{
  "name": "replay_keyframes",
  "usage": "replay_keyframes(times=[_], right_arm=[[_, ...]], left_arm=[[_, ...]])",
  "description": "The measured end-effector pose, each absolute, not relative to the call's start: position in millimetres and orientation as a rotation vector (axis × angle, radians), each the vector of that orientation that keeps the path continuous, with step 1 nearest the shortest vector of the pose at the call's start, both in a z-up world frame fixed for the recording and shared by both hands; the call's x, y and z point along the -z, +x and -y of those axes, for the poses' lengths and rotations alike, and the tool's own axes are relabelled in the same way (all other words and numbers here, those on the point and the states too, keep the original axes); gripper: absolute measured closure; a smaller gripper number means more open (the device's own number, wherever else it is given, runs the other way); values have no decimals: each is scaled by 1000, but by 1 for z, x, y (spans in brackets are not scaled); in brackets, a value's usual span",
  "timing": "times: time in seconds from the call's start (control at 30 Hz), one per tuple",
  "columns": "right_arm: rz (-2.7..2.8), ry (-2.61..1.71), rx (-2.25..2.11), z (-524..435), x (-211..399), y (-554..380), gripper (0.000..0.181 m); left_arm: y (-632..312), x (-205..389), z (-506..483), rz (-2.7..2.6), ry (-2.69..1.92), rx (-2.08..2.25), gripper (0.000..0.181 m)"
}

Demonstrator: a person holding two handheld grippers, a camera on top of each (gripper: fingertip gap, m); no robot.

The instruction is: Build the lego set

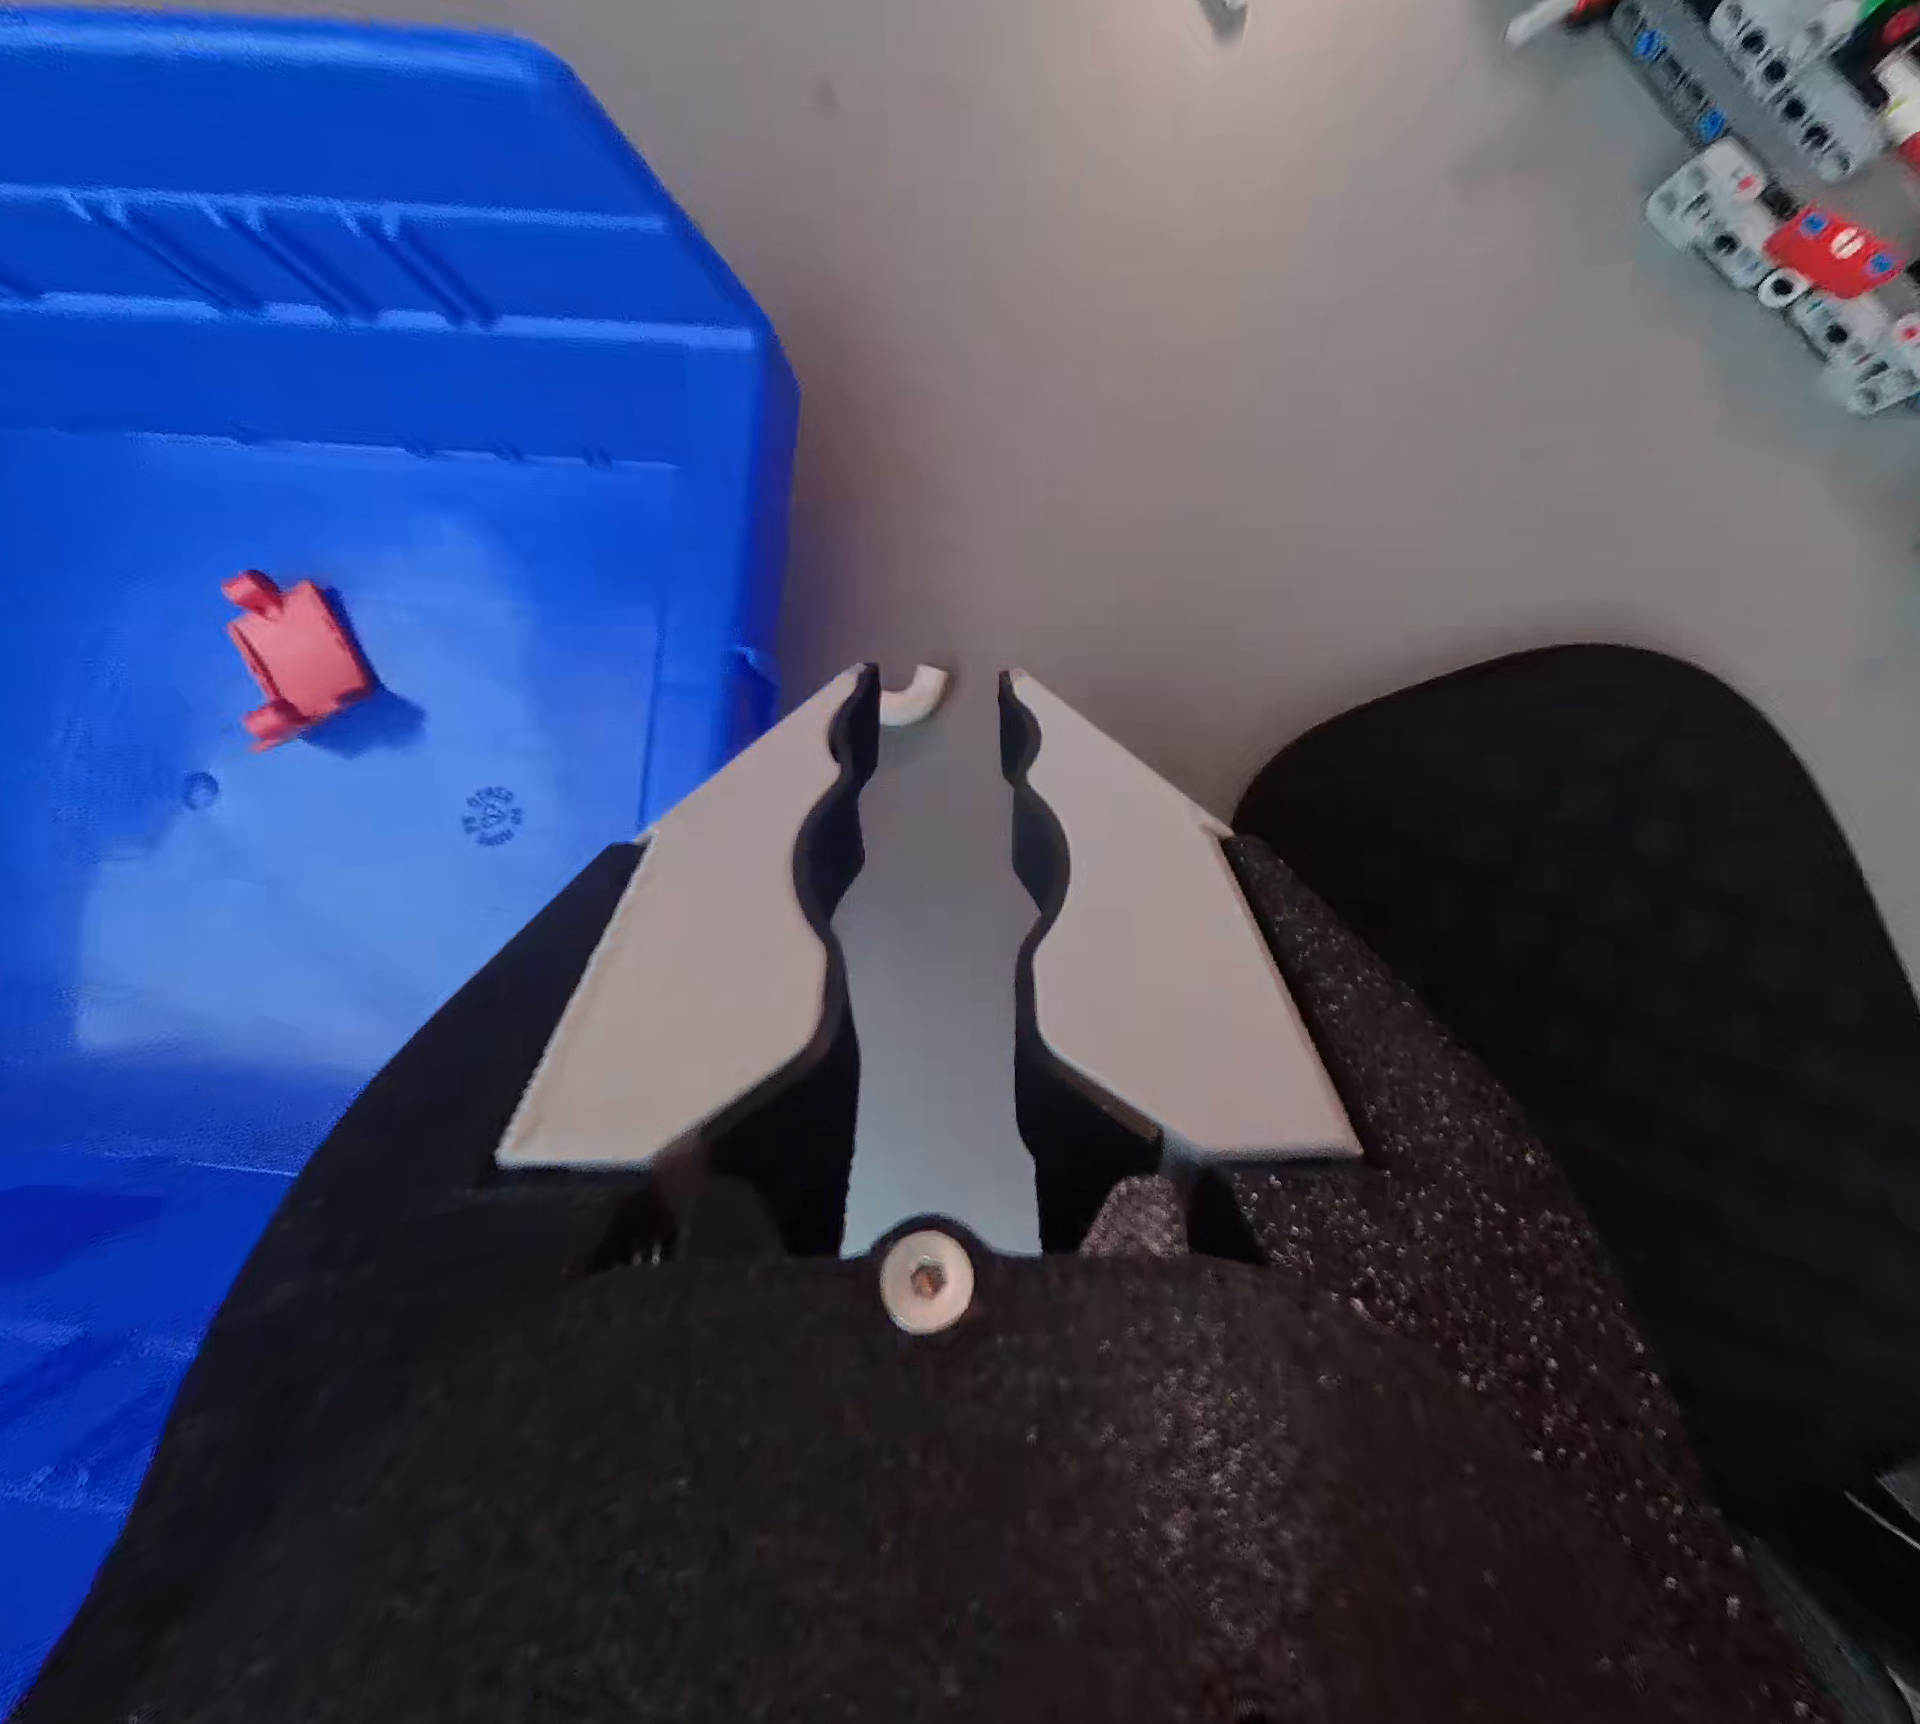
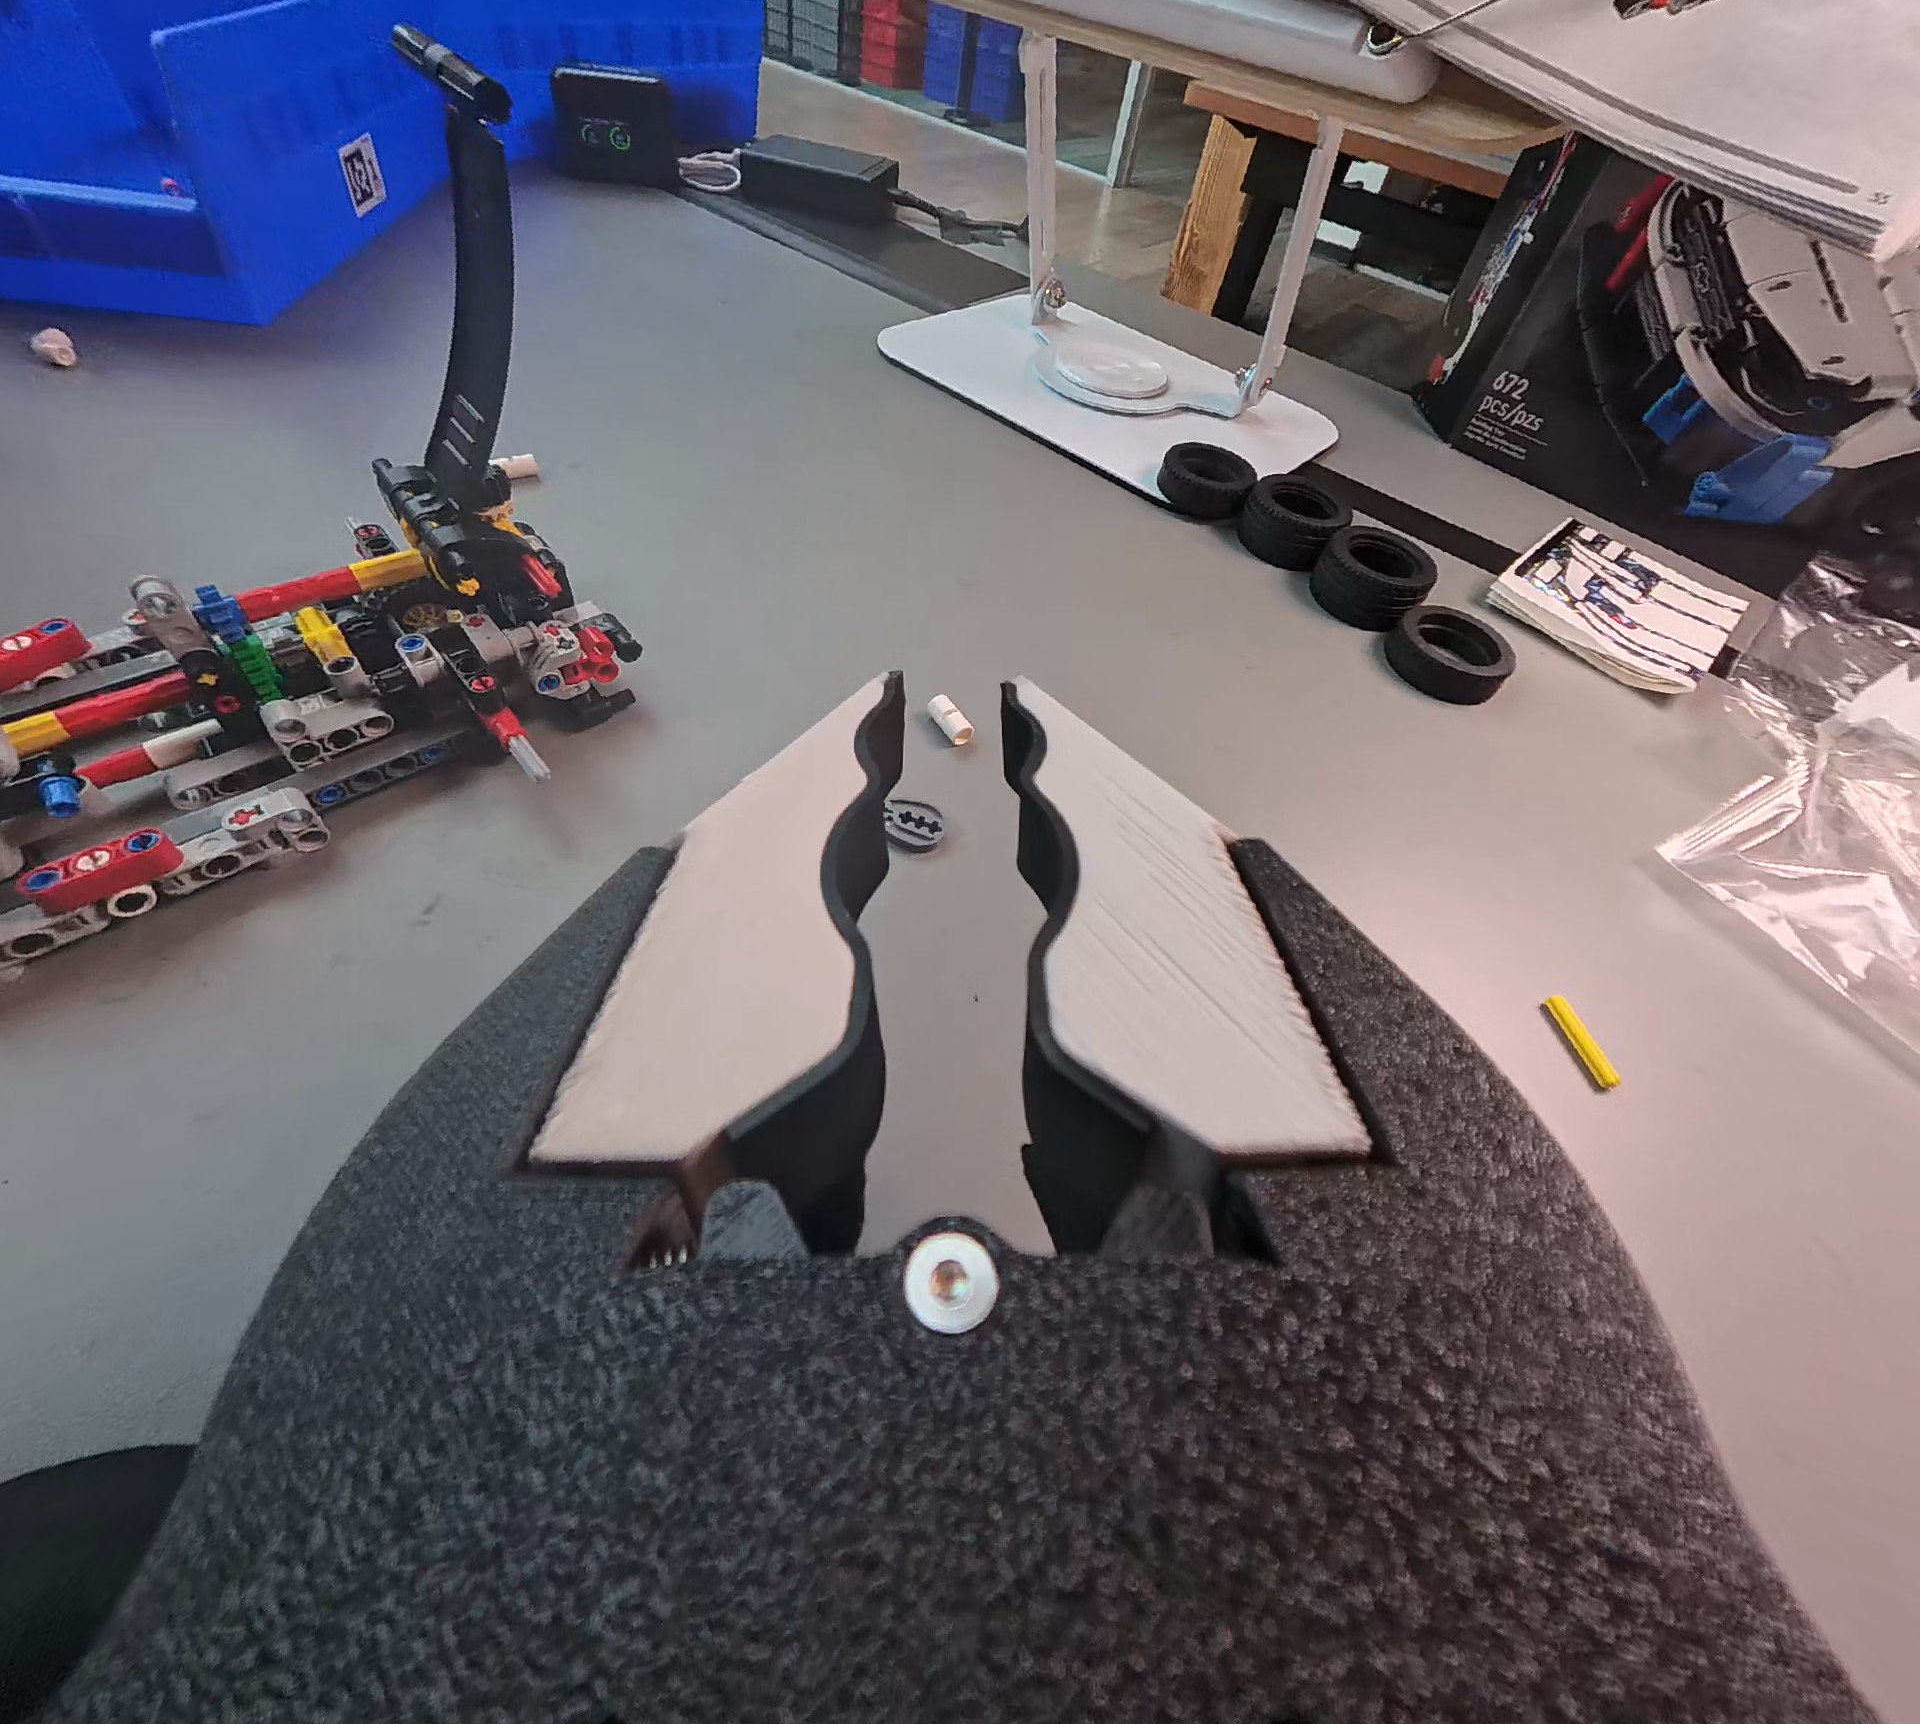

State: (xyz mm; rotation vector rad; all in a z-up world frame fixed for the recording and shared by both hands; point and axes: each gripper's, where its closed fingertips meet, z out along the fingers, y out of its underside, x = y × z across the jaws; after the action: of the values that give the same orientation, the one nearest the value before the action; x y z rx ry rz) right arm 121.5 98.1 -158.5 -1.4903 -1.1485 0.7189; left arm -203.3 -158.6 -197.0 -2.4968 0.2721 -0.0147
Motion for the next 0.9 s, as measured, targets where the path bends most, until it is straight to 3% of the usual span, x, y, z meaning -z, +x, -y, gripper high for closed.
replay_keyframes(times=[0.27,0.33,0.5,0.73,0.9], right_arm=[[1170,-1481,-687,-96,161,120,163],[1172,-1484,-687,-96,161,120,163],[1176,-1483,-689,-95,161,119,163],[1166,-1483,-696,-96,160,121,163],[1174,-1471,-662,-96,161,123,163]], left_arm=[[-210,239,155,-169,-2570,10,150],[-204,240,154,-184,-2572,56,165],[-196,239,151,-244,-2550,39,168],[-151,196,103,-338,-2241,161,169],[-115,156,52,-543,-1943,21,168]])
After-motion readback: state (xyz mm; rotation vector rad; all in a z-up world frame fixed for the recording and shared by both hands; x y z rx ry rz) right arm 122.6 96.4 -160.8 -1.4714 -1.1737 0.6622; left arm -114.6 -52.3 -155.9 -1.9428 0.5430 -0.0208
